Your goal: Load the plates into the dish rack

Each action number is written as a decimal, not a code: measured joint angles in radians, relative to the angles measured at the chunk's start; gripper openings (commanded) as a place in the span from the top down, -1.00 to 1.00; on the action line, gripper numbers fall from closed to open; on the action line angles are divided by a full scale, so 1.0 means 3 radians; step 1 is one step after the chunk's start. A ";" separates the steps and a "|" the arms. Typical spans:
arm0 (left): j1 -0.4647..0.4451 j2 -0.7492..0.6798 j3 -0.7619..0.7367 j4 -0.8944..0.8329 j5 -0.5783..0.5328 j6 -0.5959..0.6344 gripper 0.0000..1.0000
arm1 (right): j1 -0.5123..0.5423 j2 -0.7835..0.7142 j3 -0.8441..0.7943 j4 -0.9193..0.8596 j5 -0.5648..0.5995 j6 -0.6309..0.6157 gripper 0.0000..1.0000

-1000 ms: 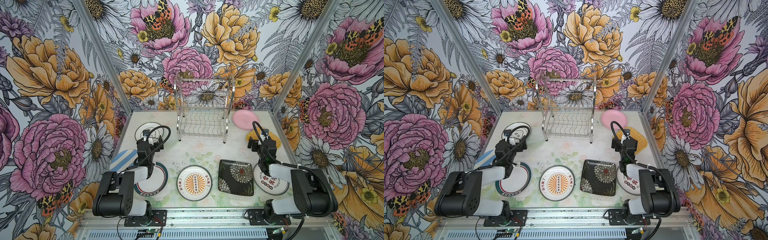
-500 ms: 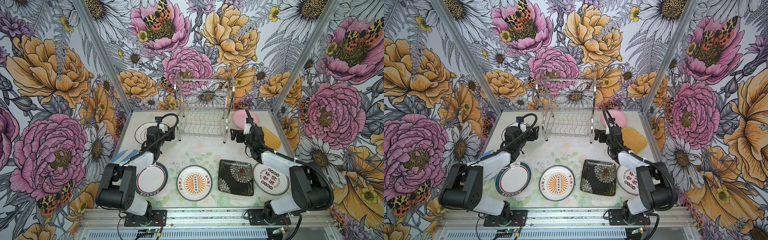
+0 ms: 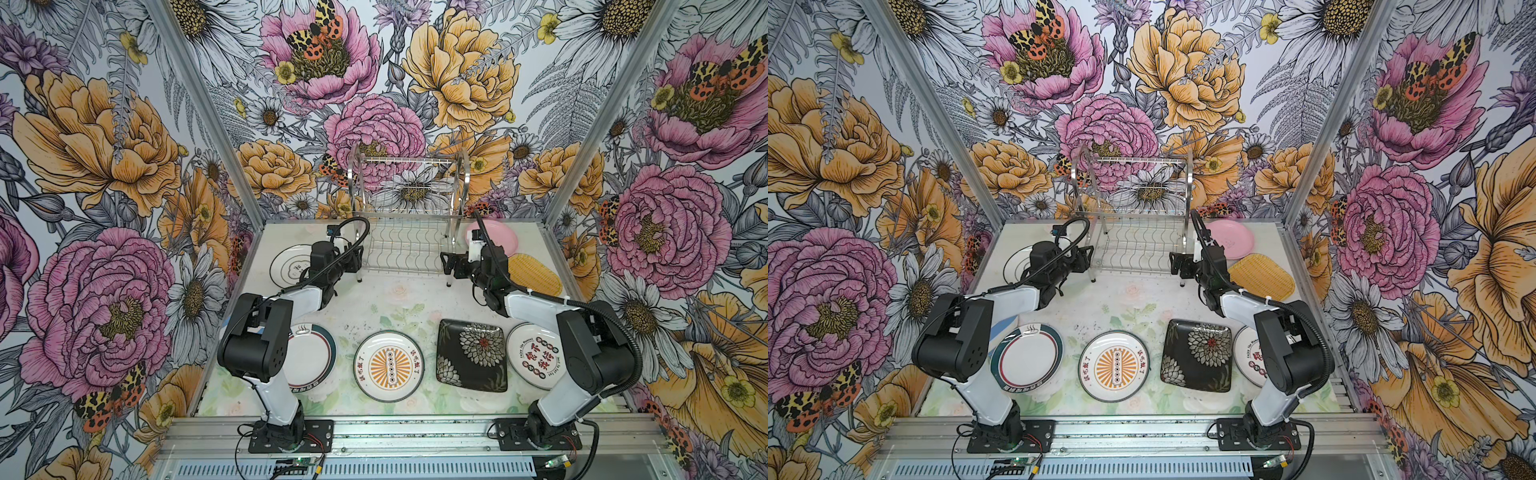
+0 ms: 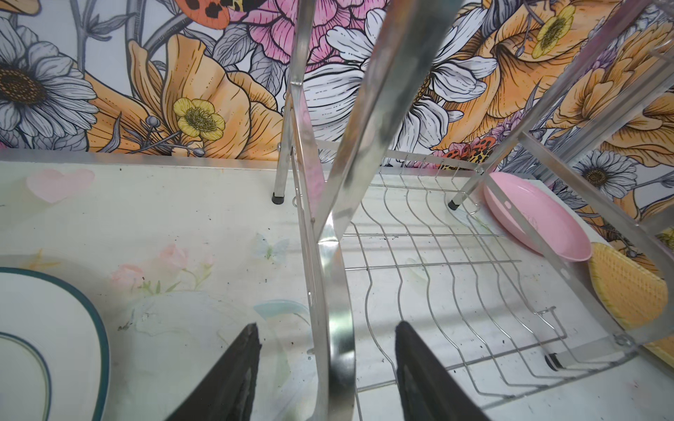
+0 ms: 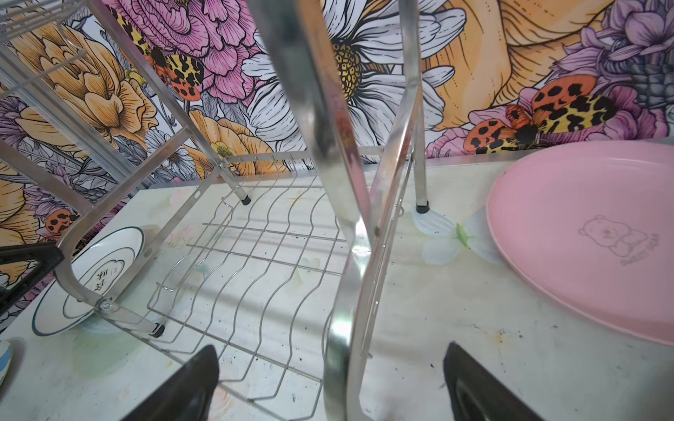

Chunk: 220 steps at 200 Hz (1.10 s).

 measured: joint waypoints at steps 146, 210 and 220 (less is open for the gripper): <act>-0.0071 0.0134 0.0121 0.0175 -0.0130 -0.0170 0.89 | 0.0000 0.0308 0.0151 0.0165 -0.0014 0.0018 0.26; -0.0158 -0.0118 -0.0287 0.0397 -0.0309 -0.0216 0.95 | 0.0000 0.0323 0.0197 0.0090 -0.0034 -0.0042 0.42; -0.0188 -0.0224 -0.0409 0.0404 -0.0360 -0.0244 0.96 | 0.0006 0.0323 0.0215 0.0062 -0.0037 -0.0047 0.42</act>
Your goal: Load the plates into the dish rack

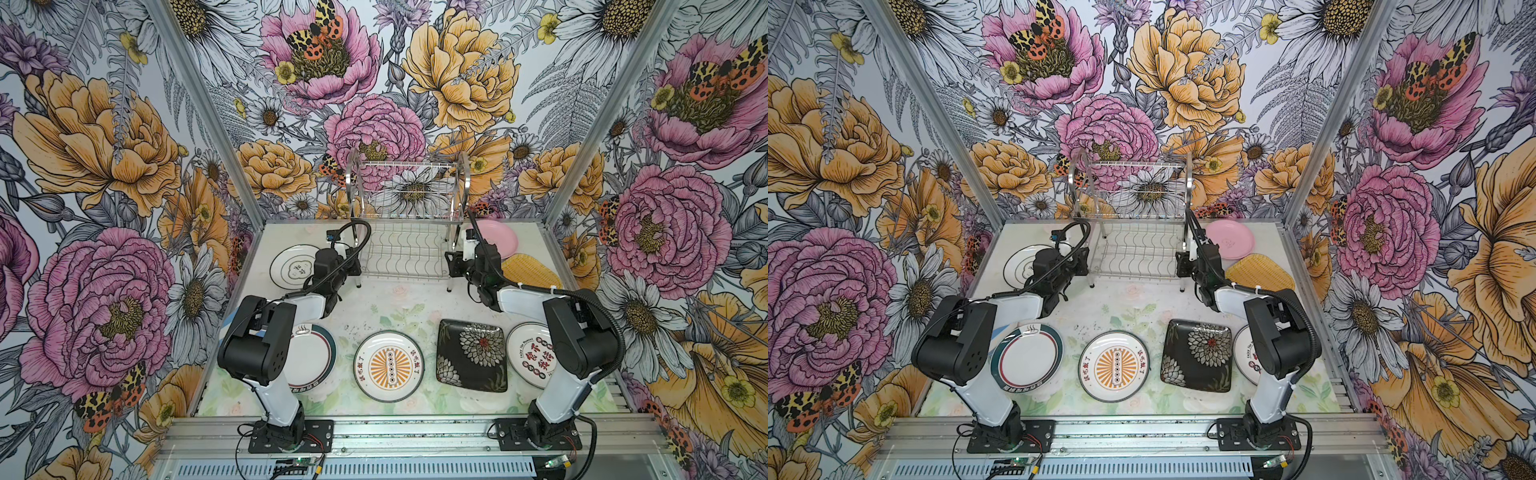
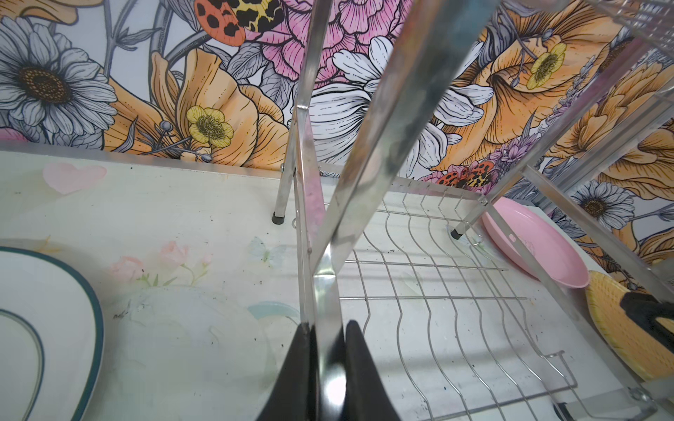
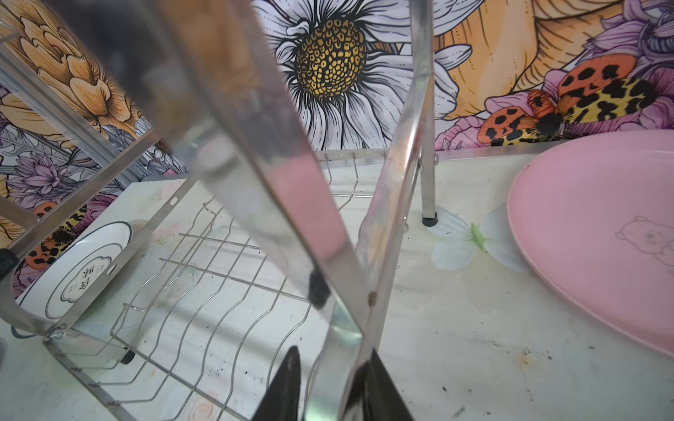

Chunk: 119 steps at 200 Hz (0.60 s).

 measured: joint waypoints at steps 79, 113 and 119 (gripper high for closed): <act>-0.0373 -0.0847 -0.0856 -0.0008 -0.0720 -0.0319 0.96 | 0.0010 0.0128 0.0187 -0.0173 -0.0257 -0.0046 0.46; -0.0500 -0.1185 -0.1068 -0.0186 -0.1044 -0.0430 0.94 | 0.0043 0.0243 0.0367 -0.0295 -0.0434 -0.0095 0.47; -0.0506 -0.1231 -0.1091 -0.0220 -0.1080 -0.0445 0.94 | 0.0048 0.0271 0.0416 -0.0326 -0.0472 -0.0103 0.47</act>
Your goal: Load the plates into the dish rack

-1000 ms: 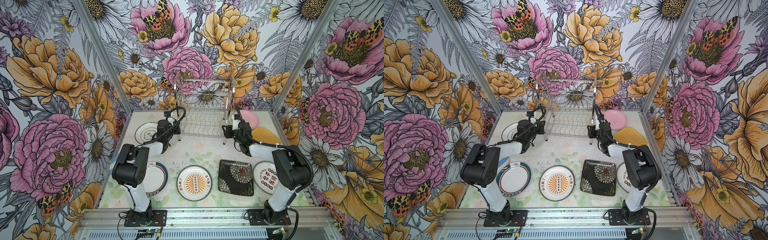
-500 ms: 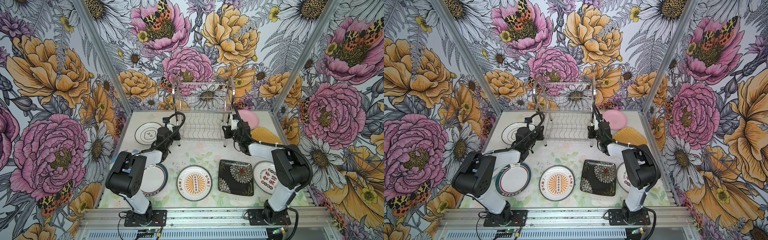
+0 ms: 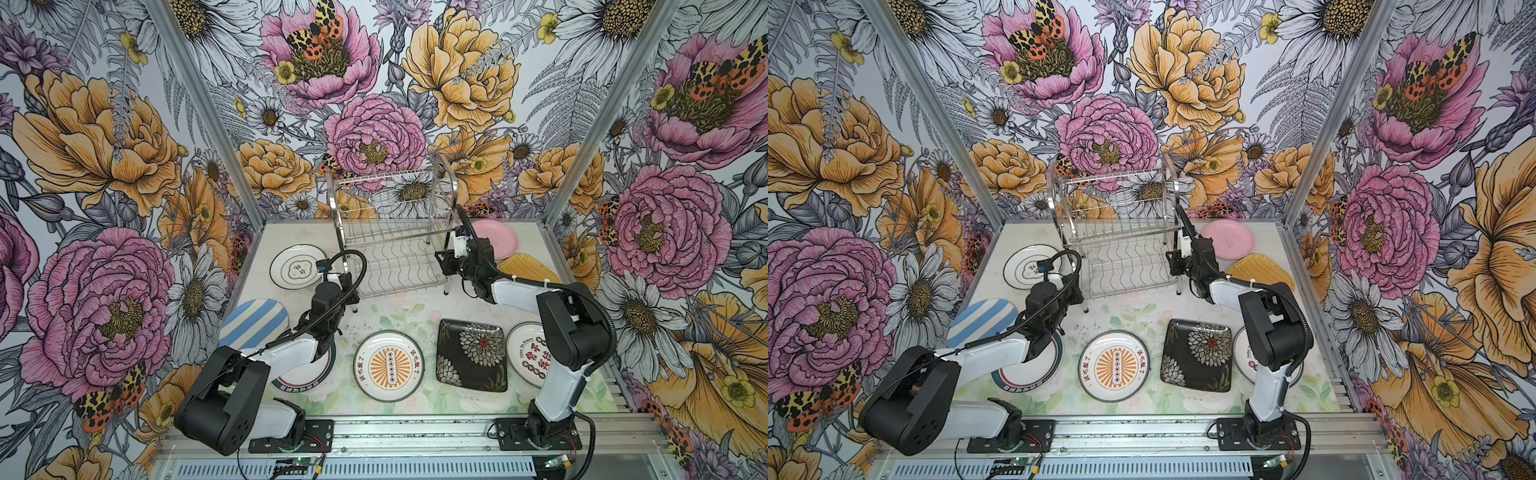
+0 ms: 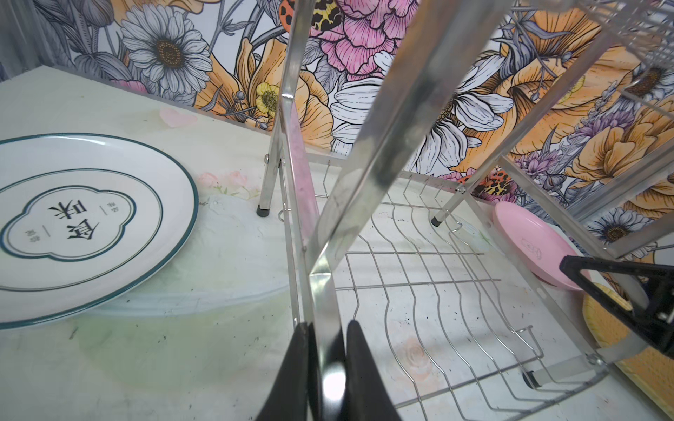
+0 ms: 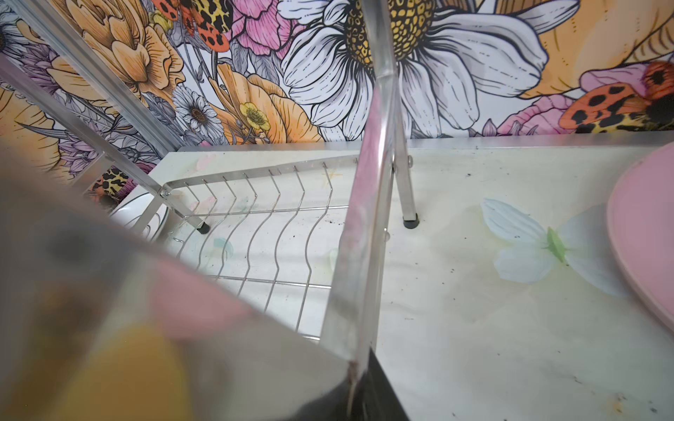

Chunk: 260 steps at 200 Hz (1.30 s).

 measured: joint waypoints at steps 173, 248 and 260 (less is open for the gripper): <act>-0.0153 -0.0827 0.0005 -0.1410 -0.0170 -0.0102 -0.36 | -0.0057 -0.0476 -0.0114 -0.0907 -0.0015 -0.0036 -0.28; -0.0505 -0.1784 0.0145 -0.2909 0.0207 -0.0987 -0.38 | -0.0065 -0.1198 -0.0603 -0.1438 -0.0146 0.0061 -0.38; -0.0581 -0.1881 0.0058 -0.3039 0.0359 -0.1199 -0.38 | -0.0065 -0.1217 -0.0649 -0.1498 -0.0201 0.0085 -0.38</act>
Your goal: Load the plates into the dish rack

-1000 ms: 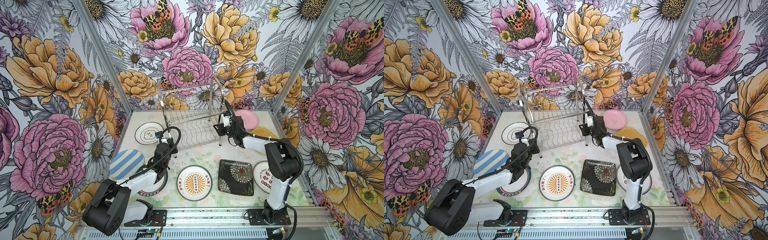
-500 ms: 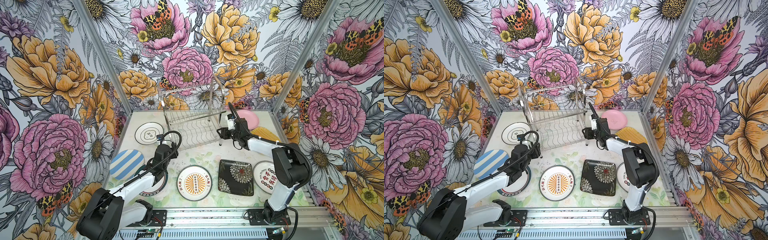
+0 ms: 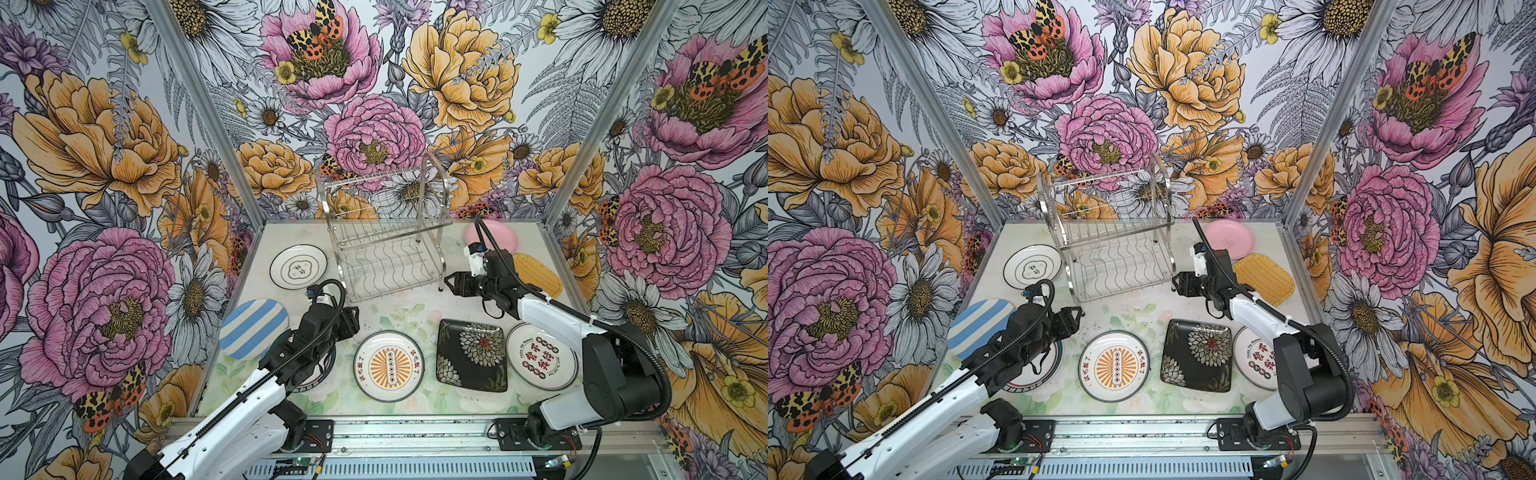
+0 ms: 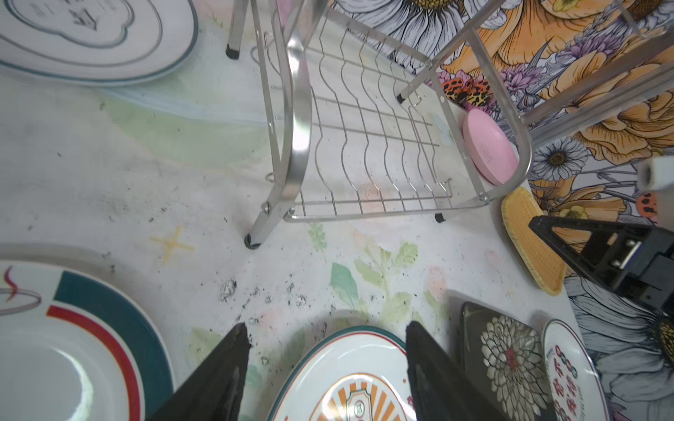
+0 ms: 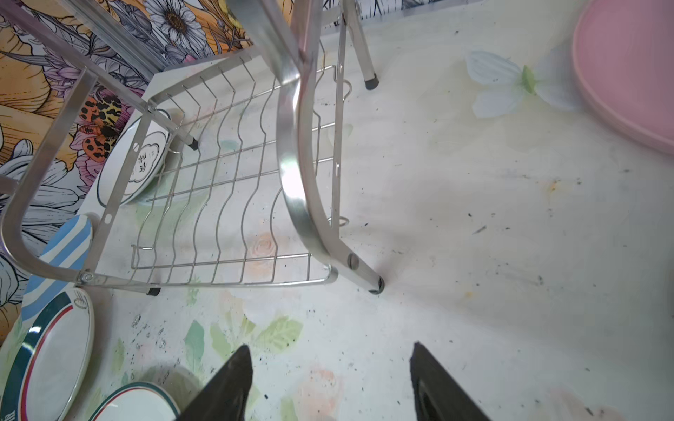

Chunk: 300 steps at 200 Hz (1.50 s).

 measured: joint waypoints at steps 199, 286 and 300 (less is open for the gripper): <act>-0.1001 -0.0373 -0.0610 -0.0646 0.0392 -0.1343 -0.43 | -0.0010 -0.0120 -0.0145 -0.0271 -0.0455 0.0075 -0.39; -0.1227 -0.0501 -0.0431 -0.1300 0.0011 -0.1741 -0.43 | -0.0033 -0.0135 -0.0146 -0.0273 -0.0519 0.0074 -0.39; -0.1227 -0.0543 -0.0479 -0.1303 0.0000 -0.1779 -0.42 | -0.0045 -0.0135 -0.0146 -0.0281 -0.0520 0.0074 -0.39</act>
